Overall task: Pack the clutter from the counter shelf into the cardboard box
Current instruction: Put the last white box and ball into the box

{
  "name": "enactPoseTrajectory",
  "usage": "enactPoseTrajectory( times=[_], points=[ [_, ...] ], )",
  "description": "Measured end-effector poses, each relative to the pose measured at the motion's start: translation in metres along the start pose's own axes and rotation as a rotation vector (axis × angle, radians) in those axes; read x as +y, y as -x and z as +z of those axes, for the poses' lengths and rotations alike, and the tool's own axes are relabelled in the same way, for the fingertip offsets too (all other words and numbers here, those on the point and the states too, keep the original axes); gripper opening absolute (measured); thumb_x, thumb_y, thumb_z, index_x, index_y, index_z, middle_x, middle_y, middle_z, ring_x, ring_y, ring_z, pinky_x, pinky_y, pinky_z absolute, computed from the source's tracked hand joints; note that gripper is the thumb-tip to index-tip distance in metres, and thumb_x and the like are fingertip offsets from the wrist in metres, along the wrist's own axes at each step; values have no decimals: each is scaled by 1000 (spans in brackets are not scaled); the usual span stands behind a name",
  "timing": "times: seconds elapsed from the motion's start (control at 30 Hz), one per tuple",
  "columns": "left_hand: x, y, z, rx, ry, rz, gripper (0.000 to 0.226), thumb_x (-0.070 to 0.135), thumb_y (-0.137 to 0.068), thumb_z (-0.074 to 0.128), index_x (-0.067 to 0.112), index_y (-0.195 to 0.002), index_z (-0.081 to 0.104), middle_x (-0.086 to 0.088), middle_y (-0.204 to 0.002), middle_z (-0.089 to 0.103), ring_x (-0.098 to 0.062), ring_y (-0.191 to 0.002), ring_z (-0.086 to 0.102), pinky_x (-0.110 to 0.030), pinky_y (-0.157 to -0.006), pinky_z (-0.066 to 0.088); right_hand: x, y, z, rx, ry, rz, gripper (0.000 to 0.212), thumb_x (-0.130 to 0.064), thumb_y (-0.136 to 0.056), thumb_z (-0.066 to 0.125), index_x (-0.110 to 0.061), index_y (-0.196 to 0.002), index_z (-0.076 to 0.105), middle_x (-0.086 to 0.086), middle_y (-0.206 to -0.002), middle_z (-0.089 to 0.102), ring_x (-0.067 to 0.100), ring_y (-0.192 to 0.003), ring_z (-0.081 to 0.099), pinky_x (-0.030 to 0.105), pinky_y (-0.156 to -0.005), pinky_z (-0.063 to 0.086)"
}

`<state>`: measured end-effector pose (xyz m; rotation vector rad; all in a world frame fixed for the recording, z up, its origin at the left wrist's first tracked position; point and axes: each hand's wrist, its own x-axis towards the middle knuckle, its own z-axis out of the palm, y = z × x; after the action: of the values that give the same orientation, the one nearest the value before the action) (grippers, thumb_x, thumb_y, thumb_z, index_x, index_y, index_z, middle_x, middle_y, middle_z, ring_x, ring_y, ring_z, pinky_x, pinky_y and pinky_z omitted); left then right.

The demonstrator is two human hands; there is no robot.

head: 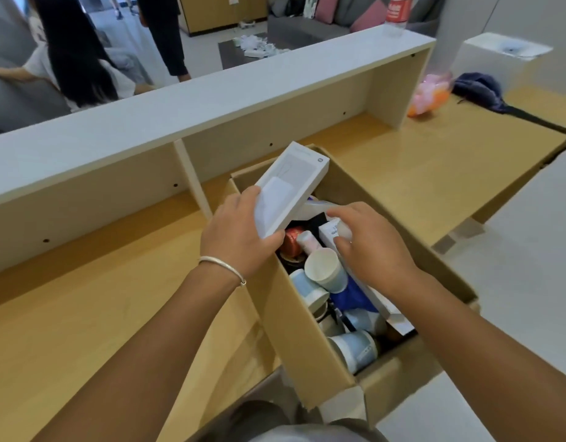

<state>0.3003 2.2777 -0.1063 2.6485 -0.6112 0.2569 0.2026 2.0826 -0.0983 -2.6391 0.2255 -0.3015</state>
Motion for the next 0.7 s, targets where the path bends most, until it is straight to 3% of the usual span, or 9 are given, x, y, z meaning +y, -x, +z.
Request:
enactPoseTrajectory(
  times=[0.1,0.23,0.33,0.53,0.7],
  points=[
    [18,-6,5,11,22,-3,76,63,-69,65,33,-131,34,4,-113,52,-18,-97,54,-37,-71,57,11,6,-9,4,-20,29,45,-10,-86,61,-24,-128,53,-2,-119,54,17,-104,54,31,-81,45],
    [32,-14,8,63,44,-20,69,58,-82,57,26,-139,36,2,-133,51,-20,-118,49,-37,-91,47,18,8,-13,7,-39,31,45,-14,-86,62,-24,-129,52,-4,-123,53,15,-107,53,31,-87,44],
    [32,-12,7,54,79,-29,66,58,-85,54,26,-140,36,3,-137,47,-18,-123,46,-38,-98,44,20,6,-12,0,-38,19,45,-18,-85,64,-25,-128,53,-4,-123,53,15,-108,53,30,-88,44],
    [-7,17,-8,88,90,-80,61,57,-86,52,29,-138,37,7,-133,49,-13,-118,49,-32,-92,45,7,-3,1,-45,-58,-16,50,-24,-84,67,-23,-131,51,-3,-128,53,15,-114,51,31,-92,44],
    [-62,48,-31,118,25,-168,60,55,-86,52,26,-138,40,3,-133,50,-16,-120,49,-35,-93,46,-27,-18,23,-79,-81,-91,50,-23,-84,68,-24,-131,52,-3,-131,53,13,-116,50,26,-90,39]
  ],
)
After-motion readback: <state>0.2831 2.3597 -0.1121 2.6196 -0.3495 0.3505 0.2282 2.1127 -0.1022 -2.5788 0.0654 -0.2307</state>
